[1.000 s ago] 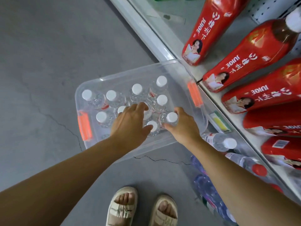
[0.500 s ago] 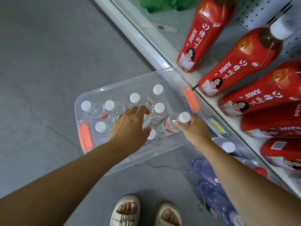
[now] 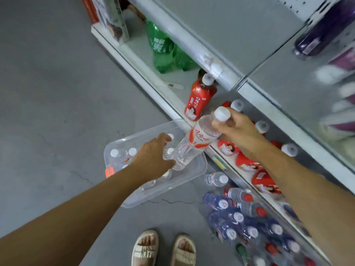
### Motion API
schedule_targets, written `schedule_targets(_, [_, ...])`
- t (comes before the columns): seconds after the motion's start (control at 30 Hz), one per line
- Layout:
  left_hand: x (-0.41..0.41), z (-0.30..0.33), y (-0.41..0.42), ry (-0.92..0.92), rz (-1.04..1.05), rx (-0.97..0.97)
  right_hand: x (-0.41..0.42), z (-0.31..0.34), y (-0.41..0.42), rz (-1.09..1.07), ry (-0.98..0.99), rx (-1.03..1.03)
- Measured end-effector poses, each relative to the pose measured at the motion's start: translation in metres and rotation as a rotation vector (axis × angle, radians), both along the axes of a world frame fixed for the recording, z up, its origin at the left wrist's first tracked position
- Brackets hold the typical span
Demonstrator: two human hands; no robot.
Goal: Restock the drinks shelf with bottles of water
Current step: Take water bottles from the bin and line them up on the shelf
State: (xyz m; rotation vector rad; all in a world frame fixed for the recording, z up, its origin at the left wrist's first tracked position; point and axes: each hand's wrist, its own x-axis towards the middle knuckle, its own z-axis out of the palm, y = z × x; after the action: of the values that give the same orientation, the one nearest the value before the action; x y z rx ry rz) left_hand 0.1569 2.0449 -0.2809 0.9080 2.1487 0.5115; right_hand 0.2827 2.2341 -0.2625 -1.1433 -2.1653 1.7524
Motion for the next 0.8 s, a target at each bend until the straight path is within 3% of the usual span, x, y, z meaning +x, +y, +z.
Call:
schedule_targets(0.37, [-0.034, 0.216, 0.000, -0.411, -0.009, 0.252, -0.041, 0.260, -0.010, 0.141, 0.153, -0.091])
schedule_targets(0.53, [-0.036, 0.299, -0.004, -0.414, -0.006, 0.355, -0.044, 0.360, -0.021, 0.190, 0.200, -0.080])
schedule_targets(0.8, [-0.023, 0.423, -0.003, -0.356, -0.048, 0.522, -0.031, 0.493, -0.039, 0.109, 0.238, 0.144])
